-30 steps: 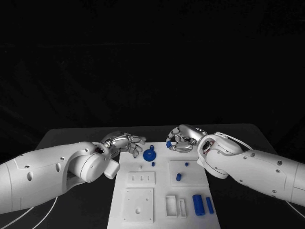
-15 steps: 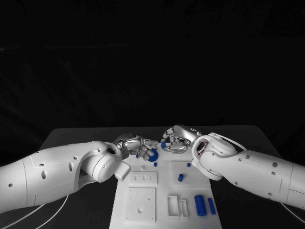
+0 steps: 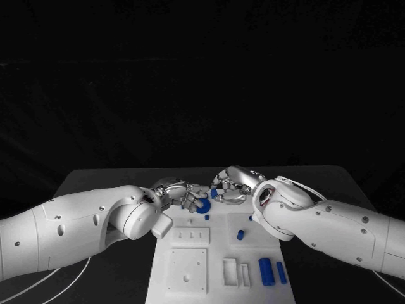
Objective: Assemble the parts on the task board
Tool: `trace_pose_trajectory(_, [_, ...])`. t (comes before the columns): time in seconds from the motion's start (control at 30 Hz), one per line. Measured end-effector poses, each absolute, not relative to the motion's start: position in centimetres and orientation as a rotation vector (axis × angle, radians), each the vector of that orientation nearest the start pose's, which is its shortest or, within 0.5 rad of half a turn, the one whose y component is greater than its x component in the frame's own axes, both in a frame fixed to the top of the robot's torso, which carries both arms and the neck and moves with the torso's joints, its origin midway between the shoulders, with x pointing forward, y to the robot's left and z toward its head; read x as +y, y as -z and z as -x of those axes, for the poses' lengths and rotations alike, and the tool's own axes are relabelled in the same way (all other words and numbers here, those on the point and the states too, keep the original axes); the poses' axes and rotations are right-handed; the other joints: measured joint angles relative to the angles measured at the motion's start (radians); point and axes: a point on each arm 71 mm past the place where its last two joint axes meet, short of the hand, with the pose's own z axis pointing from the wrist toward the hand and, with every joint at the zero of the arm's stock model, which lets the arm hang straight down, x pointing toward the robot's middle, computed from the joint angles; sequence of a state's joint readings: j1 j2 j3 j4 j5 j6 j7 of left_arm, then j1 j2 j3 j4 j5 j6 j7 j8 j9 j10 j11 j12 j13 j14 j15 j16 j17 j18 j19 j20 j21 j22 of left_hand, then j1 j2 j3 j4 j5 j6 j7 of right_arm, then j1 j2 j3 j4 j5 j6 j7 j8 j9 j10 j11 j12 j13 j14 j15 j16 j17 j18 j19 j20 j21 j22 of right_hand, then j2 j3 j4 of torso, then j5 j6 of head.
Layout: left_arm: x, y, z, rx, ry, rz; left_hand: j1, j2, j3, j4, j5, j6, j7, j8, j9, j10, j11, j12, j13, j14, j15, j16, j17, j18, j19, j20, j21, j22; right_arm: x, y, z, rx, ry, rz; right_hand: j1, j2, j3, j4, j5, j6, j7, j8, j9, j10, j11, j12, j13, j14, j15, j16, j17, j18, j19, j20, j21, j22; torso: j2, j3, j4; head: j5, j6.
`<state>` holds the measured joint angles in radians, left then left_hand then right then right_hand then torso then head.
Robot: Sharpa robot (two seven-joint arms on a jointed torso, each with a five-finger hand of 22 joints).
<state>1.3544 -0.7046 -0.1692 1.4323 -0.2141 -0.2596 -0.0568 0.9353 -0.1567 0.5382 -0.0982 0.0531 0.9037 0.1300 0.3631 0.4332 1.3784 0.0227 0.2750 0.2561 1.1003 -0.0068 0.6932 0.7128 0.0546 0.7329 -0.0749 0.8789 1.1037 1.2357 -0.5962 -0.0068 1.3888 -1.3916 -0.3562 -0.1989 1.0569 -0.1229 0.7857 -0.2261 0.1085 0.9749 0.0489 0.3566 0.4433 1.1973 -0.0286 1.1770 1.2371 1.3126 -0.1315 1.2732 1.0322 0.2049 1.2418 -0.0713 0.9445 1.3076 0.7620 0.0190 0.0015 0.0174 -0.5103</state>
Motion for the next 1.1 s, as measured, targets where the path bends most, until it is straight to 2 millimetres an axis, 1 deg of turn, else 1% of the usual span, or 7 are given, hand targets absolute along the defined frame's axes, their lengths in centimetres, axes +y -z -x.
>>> trace_pose_trajectory(0.2, [16.3, 18.1, -51.0, 1.928, 1.197, 0.937, 0.000, 0.000, 0.001, 0.004, 0.000, 0.000, 0.000, 0.000, 0.001, -0.007, 0.000, 0.004, 0.003, -0.004, -0.004, 0.000, -0.002, 0.000, 0.000, 0.000, 0.000, -0.001, -11.3, 15.9, -51.4, 1.608, -0.725, 0.067, -0.002, -0.003, 0.000, 0.000, 0.004, 0.000, 0.000, 0.000, 0.000, 0.000, 0.000, 0.000, 0.000, 0.000, 0.000, 0.000, 0.000, 0.000, 0.000, 0.000, 0.000, 0.000, 0.000, 0.0000, -0.0009, 0.001, -0.002])
trace_pose_trajectory(0.4, [16.2, 18.1, -51.0, 1.936, 1.189, 0.933, 0.000, 0.000, 0.004, 0.007, 0.000, 0.000, 0.000, -0.004, 0.001, -0.007, 0.000, 0.004, 0.005, -0.004, -0.004, 0.000, -0.004, 0.000, 0.000, 0.000, 0.000, -0.002, -11.0, 15.9, -51.3, 1.607, -0.733, 0.071, -0.004, -0.004, 0.003, 0.003, 0.004, 0.000, 0.000, 0.000, 0.000, 0.000, 0.000, 0.000, 0.000, 0.000, 0.000, 0.000, 0.000, 0.000, 0.001, 0.002, 0.000, 0.000, 0.000, -0.0009, -0.0007, 0.000, -0.004])
trace_pose_trajectory(0.47, [16.3, 18.1, -51.0, 1.938, 1.184, 0.932, 0.000, 0.000, 0.004, 0.007, 0.000, 0.000, 0.000, -0.004, 0.001, -0.012, 0.002, 0.004, 0.005, -0.007, 0.000, 0.000, -0.005, 0.000, -0.004, 0.004, 0.000, -0.003, -10.8, 15.9, -51.3, 1.607, -0.736, 0.073, -0.004, -0.004, 0.003, 0.003, 0.004, 0.000, 0.000, 0.000, 0.000, 0.000, 0.000, 0.000, 0.000, 0.000, 0.000, 0.000, 0.000, 0.000, 0.001, 0.002, 0.000, 0.000, 0.000, -0.0012, -0.0001, -0.001, -0.004])
trace_pose_trajectory(0.67, [16.3, 18.2, -51.0, 1.943, 1.180, 0.928, 0.000, 0.000, 0.007, 0.009, 0.000, 0.000, 0.000, -0.004, 0.003, -0.014, 0.001, 0.004, 0.007, -0.007, 0.000, 0.000, -0.007, -0.001, -0.008, 0.000, 0.004, -0.004, -10.3, 15.8, -51.2, 1.607, -0.746, 0.078, -0.004, -0.004, 0.003, 0.003, 0.004, 0.000, 0.000, 0.000, 0.000, 0.000, 0.000, 0.000, 0.000, 0.000, 0.000, 0.000, 0.000, 0.000, 0.001, 0.002, 0.000, 0.000, 0.000, -0.0012, 0.0001, -0.002, -0.005])
trace_pose_trajectory(0.73, [16.3, 18.2, -51.0, 1.945, 1.181, 0.927, 0.000, 0.000, 0.007, 0.009, 0.000, 0.000, 0.000, -0.004, 0.004, -0.017, 0.004, 0.004, 0.008, -0.007, 0.000, 0.000, -0.007, -0.001, -0.008, 0.000, 0.004, -0.004, -10.3, 15.8, -51.1, 1.607, -0.747, 0.079, -0.004, -0.004, 0.005, 0.000, 0.004, 0.000, 0.000, 0.000, 0.000, 0.000, 0.000, 0.000, 0.000, 0.000, 0.000, 0.000, 0.000, 0.000, 0.001, 0.002, 0.000, 0.000, 0.000, -0.0020, 0.0000, -0.002, -0.005])
trace_pose_trajectory(0.83, [16.3, 18.2, -51.0, 1.948, 1.180, 0.926, 0.000, 0.000, 0.007, 0.009, 0.000, 0.000, 0.000, -0.004, 0.005, -0.017, 0.004, 0.004, 0.009, -0.010, 0.003, 0.000, -0.008, -0.001, -0.008, 0.000, 0.004, -0.005, -10.1, 15.8, -51.1, 1.607, -0.749, 0.079, -0.004, -0.004, 0.005, 0.000, 0.004, 0.000, 0.000, 0.000, 0.000, 0.000, 0.000, 0.000, 0.000, 0.000, 0.001, 0.000, 0.000, 0.000, 0.001, 0.002, 0.000, 0.000, 0.000, -0.0025, 0.0000, -0.002, -0.005])
trace_pose_trajectory(1.1, [16.3, 18.3, -51.0, 1.956, 1.171, 0.927, 0.000, 0.000, 0.007, 0.009, 0.000, 0.000, 0.000, -0.008, 0.004, -0.022, 0.002, 0.004, 0.010, -0.011, 0.003, 0.000, -0.010, -0.001, -0.011, 0.003, 0.004, -0.006, -9.9, 15.8, -51.0, 1.608, -0.754, 0.080, -0.005, -0.005, 0.005, 0.000, 0.004, 0.000, 0.000, 0.000, 0.000, 0.000, 0.000, 0.000, 0.000, 0.000, 0.001, 0.000, 0.000, 0.000, 0.001, 0.002, 0.000, 0.000, 0.000, -0.0024, 0.0006, -0.002, -0.005])
